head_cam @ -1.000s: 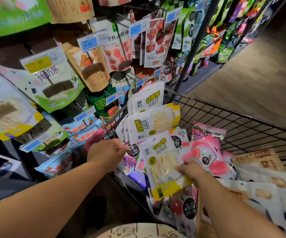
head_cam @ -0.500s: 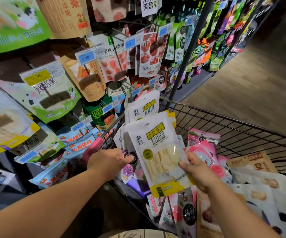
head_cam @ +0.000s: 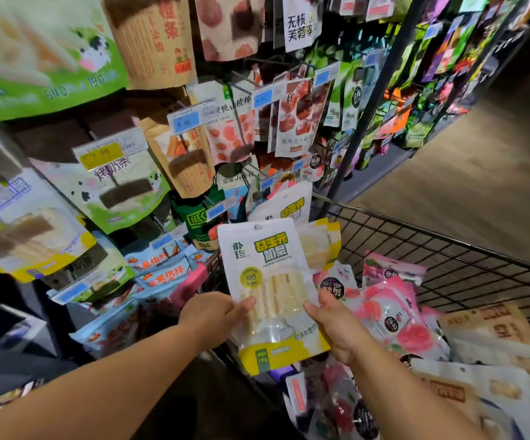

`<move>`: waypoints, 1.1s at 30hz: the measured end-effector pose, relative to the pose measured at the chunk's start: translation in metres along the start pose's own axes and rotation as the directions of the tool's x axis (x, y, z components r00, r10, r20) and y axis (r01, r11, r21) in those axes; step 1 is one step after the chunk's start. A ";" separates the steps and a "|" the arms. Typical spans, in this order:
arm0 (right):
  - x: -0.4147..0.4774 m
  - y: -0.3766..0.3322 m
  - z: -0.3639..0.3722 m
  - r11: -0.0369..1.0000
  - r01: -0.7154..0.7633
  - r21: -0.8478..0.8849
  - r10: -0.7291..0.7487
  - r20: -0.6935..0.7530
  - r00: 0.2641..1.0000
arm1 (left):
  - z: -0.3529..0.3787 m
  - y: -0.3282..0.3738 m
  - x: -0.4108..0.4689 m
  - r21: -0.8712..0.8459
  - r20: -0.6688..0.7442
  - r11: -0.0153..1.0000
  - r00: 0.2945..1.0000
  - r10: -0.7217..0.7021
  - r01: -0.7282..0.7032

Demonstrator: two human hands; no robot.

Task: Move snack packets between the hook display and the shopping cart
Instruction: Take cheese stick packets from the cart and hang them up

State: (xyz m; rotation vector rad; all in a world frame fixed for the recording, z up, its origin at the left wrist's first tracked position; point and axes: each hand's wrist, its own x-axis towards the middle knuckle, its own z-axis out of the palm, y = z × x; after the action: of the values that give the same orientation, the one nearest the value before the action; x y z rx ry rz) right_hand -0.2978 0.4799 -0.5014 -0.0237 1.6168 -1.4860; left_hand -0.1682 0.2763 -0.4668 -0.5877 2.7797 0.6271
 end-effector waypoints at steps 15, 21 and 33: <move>0.021 -0.021 -0.002 0.973 -0.009 -0.229 -0.005 -0.063 0.998 | 0.016 -0.010 -0.004 -0.442 -0.542 0.889 0.826 -0.154 -0.124; 0.043 -0.048 0.004 0.916 0.051 -0.398 -0.096 -0.093 0.991 | -0.012 -0.031 -0.006 -0.543 -0.581 0.833 0.763 -0.282 -0.106; 0.113 -0.093 0.023 0.293 0.072 -0.953 -0.286 -0.015 0.958 | -0.038 -0.064 -0.009 -0.771 -0.321 0.635 0.836 -0.445 0.042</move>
State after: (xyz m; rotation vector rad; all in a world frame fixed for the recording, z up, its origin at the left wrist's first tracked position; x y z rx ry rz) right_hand -0.3994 0.3730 -0.4898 -0.8027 2.5191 -0.4146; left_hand -0.1372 0.2092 -0.4535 -1.4587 2.6475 1.7998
